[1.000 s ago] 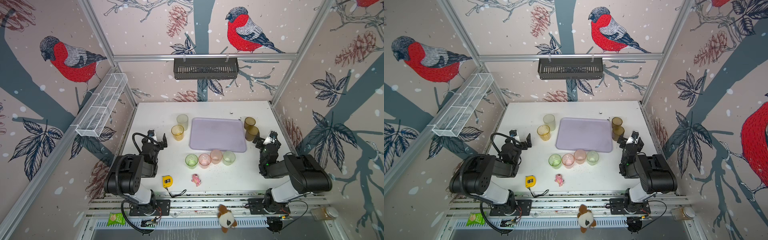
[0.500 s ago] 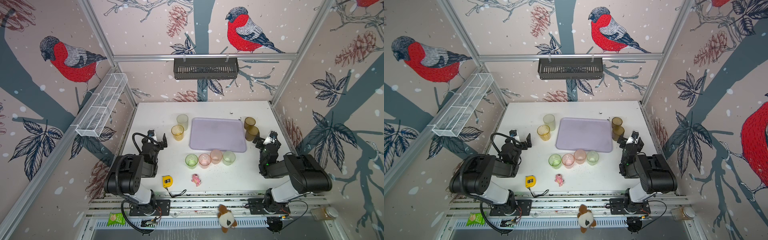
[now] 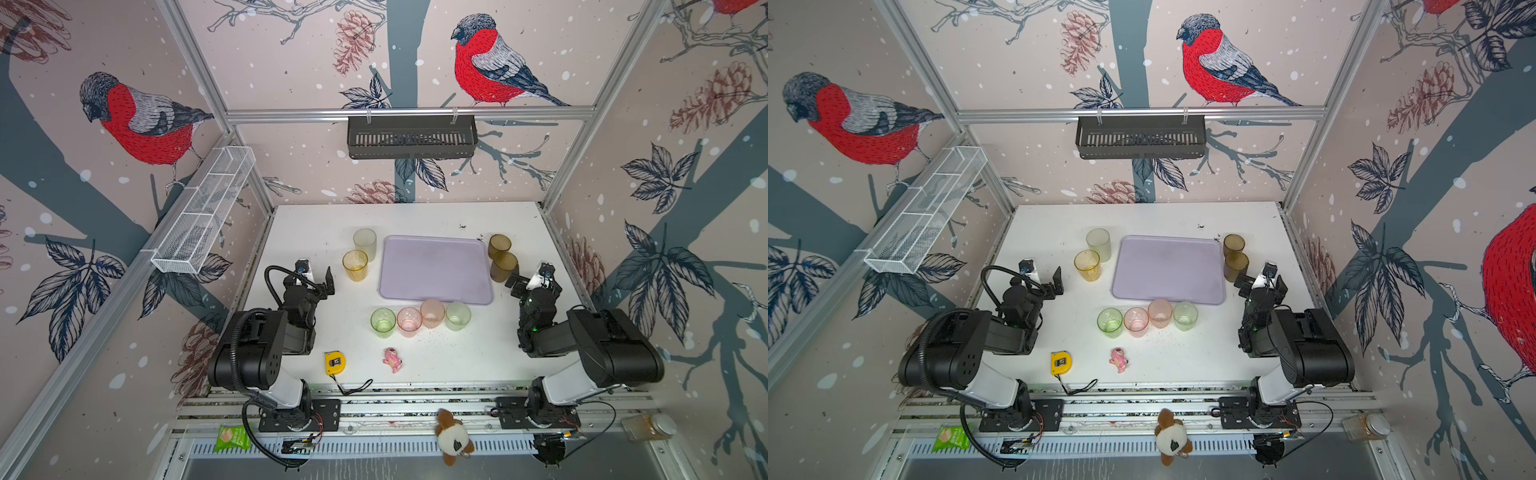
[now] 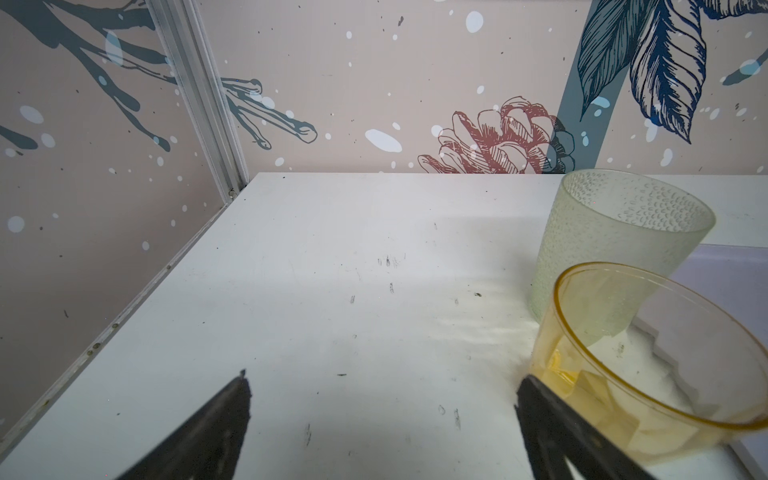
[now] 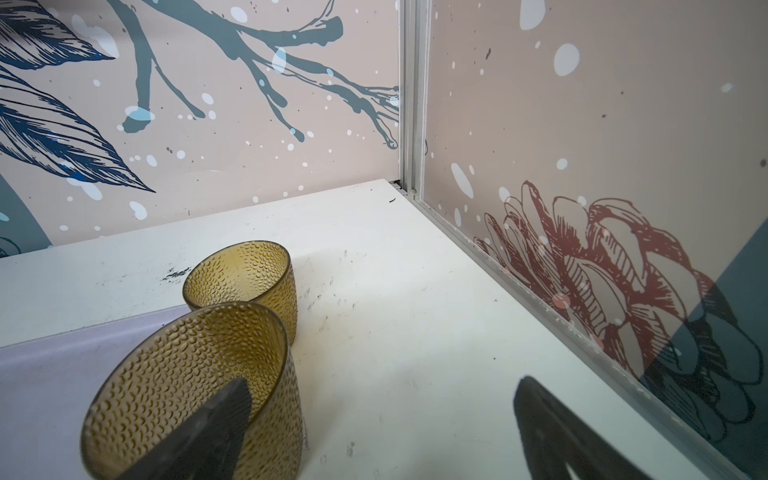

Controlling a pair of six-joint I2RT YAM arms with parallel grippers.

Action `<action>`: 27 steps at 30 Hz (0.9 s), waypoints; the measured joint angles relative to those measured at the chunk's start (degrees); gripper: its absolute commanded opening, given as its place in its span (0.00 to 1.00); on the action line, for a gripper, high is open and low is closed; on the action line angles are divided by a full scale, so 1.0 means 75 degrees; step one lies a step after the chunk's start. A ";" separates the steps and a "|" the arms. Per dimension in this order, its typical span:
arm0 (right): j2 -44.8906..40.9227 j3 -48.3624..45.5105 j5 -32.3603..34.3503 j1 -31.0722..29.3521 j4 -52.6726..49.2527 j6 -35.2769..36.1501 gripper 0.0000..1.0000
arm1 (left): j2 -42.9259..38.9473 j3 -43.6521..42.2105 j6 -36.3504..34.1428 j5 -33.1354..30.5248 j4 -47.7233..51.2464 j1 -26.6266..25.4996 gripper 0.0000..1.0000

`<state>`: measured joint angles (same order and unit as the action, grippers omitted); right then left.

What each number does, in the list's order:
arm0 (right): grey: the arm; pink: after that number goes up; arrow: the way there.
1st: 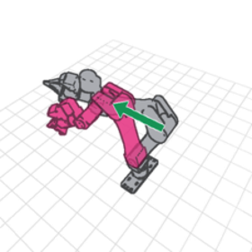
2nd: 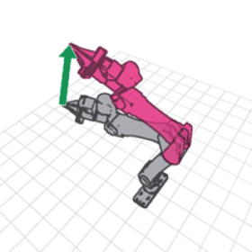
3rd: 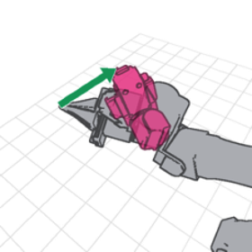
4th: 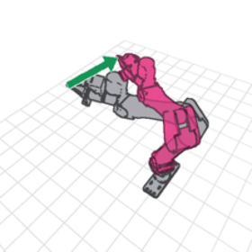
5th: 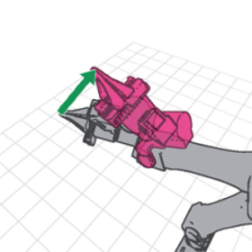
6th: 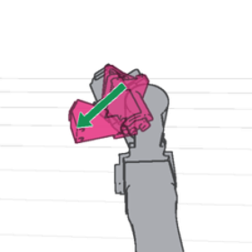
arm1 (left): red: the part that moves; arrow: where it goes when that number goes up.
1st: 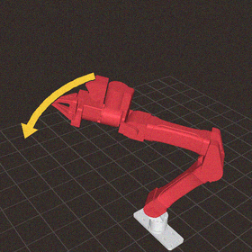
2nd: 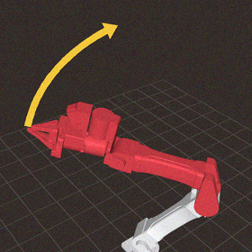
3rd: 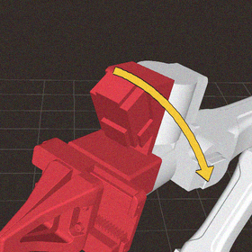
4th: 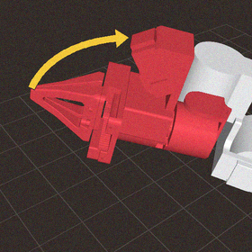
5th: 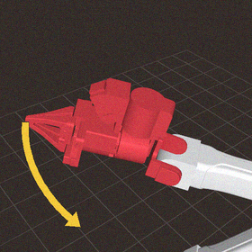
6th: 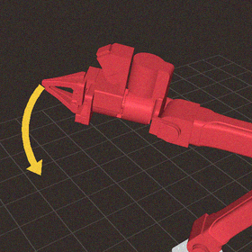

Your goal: Place the glasses into the tray

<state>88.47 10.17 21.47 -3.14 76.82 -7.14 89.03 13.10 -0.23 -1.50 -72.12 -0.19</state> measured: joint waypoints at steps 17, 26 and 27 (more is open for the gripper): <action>-0.0082 0.0015 0.0041 -0.0015 -0.0073 0.0000 1.00 | -0.0009 0.0000 0.0000 0.0000 0.0003 0.0000 0.99; -0.0868 0.0303 0.0085 -0.0119 -0.0842 0.0152 1.00 | -0.0743 0.0239 0.0017 0.0058 0.0737 0.0032 0.99; -0.1011 0.0315 0.0079 -0.0122 -0.0927 0.0163 1.00 | -0.0871 0.0300 0.0038 0.0067 0.0886 0.0038 0.99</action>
<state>80.88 12.53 22.06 -4.05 69.87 -5.91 82.50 15.35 0.05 -0.99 -65.47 0.10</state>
